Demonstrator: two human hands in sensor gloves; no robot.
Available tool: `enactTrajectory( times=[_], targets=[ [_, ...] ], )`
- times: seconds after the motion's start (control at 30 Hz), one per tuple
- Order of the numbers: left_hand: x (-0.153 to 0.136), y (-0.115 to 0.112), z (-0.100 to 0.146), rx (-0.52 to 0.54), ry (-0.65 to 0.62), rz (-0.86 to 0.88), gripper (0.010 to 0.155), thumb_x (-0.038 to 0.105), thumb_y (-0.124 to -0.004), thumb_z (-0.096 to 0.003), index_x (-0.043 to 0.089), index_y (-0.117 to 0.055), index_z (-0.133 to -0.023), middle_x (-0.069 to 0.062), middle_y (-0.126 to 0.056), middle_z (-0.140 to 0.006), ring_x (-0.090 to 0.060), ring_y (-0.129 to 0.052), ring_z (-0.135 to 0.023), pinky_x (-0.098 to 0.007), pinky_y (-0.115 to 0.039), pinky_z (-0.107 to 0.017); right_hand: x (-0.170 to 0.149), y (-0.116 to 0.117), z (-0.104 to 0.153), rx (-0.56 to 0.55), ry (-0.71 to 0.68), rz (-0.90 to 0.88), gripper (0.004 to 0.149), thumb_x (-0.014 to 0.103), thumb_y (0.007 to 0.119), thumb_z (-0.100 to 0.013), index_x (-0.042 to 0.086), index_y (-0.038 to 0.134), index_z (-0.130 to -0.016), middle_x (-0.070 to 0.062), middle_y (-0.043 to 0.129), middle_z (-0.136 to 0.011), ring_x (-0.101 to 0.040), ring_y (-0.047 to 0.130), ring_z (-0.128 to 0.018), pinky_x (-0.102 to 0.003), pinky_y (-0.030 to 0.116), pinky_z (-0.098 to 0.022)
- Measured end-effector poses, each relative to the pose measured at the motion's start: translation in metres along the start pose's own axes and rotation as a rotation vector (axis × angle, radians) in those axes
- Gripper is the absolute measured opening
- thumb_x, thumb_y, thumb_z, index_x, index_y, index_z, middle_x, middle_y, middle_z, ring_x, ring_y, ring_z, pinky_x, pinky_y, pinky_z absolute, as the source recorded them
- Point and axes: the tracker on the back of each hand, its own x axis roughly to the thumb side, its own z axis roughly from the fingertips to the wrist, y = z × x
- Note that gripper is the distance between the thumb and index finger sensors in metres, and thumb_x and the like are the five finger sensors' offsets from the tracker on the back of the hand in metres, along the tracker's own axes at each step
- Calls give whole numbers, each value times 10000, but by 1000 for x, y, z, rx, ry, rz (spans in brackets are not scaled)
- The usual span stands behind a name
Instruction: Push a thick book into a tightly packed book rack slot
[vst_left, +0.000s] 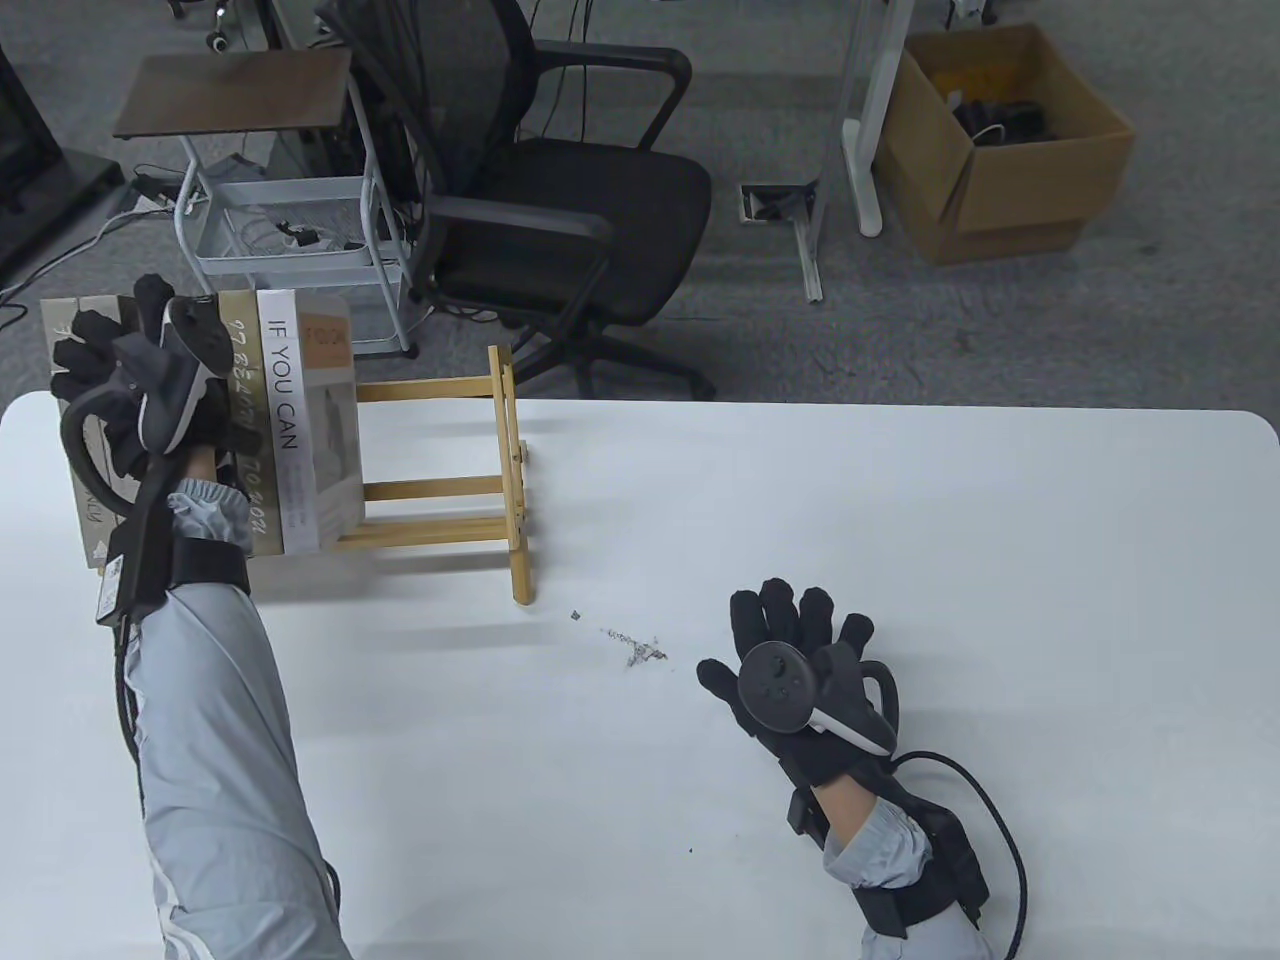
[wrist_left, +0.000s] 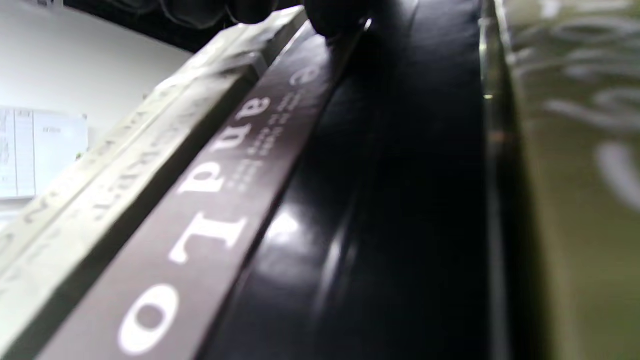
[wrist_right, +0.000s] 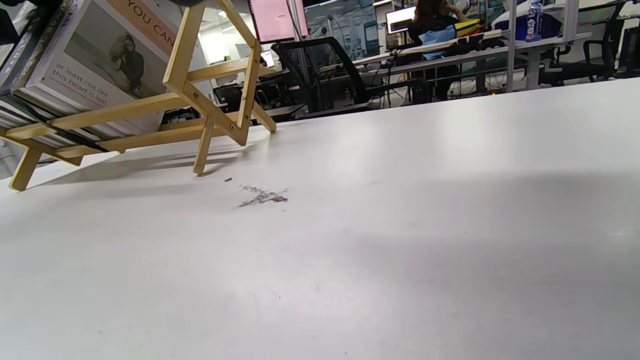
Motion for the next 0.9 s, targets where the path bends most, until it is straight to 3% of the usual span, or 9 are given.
enactTrajectory(
  times=[0.17,0.43,0.9],
  targets=[
    [1,7,16,10,-32,46,624,338,-627,-706,264,-292,-1227,-246,-350,-1242,-542,-453,-1106,-678,-474,-814,1,-4,2,-20,1,3,806,493,512,-660,-41,251,-1205,-419,161,-1200,-755,143,-970,-864,70,-522],
    [8,23,53,-12,-92,104,639,470,-575,-704,197,-354,-1238,-242,-406,-1245,-545,-470,-1118,-687,-465,-815,8,-7,4,-29,-33,-13,804,491,511,-662,-42,253,-1206,-420,163,-1200,-756,144,-970,-864,72,-522],
    [13,43,138,-75,-244,177,681,535,-551,-701,217,-306,-1253,-264,-325,-1269,-605,-374,-1121,-770,-384,-779,15,-9,7,-39,-89,-49,802,492,509,-663,-41,256,-1206,-418,165,-1202,-755,145,-971,-864,73,-522]
  ],
)
